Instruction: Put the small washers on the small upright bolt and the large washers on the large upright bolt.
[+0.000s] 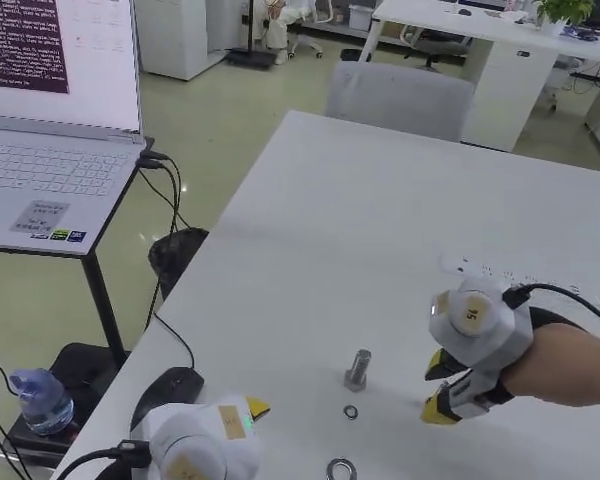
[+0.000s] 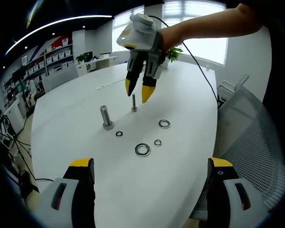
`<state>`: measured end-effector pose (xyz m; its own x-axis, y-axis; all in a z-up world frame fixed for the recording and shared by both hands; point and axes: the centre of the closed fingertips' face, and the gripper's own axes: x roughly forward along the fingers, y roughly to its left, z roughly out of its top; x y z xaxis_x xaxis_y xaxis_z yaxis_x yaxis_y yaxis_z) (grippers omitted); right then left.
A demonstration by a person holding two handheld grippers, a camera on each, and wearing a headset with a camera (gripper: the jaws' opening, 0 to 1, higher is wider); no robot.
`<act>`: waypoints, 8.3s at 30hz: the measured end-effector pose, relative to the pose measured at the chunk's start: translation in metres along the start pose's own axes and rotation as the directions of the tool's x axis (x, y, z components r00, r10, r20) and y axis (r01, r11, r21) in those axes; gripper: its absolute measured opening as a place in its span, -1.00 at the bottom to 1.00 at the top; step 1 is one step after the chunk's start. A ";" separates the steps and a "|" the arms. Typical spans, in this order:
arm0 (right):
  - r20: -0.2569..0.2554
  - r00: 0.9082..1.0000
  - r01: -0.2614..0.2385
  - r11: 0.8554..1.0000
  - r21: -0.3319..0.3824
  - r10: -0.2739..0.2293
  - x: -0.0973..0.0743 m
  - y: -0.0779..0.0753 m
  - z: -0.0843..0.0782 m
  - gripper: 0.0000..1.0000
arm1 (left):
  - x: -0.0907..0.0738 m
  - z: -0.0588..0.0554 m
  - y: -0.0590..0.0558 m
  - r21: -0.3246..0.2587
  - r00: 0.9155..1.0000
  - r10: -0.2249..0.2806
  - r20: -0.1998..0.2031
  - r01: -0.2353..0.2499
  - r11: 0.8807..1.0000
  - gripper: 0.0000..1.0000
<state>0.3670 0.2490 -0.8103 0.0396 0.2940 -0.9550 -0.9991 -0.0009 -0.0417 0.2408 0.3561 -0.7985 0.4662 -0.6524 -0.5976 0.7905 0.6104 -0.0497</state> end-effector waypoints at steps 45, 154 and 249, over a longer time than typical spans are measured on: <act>0.002 0.996 -0.083 0.988 -0.128 0.084 0.063 0.099 0.013 -0.44 | -0.001 -0.003 -0.001 0.020 1.000 0.008 -0.025 -0.008 1.000 0.88; -0.049 0.998 -0.035 0.996 0.087 0.040 0.010 0.048 -0.021 -0.76 | -0.006 -0.004 0.004 0.007 0.999 0.016 -0.037 -0.016 1.000 0.67; -0.119 0.993 0.021 0.992 0.128 -0.006 0.048 -0.040 -0.050 -0.74 | 0.000 -0.023 0.009 -0.026 0.997 -0.002 -0.078 0.000 1.000 0.80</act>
<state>0.4094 0.2158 -0.8694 0.0464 0.1780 -0.9829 -0.9916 0.1274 -0.0238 0.2386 0.3719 -0.8178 0.4321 -0.6169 -0.6578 0.7801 0.6217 -0.0706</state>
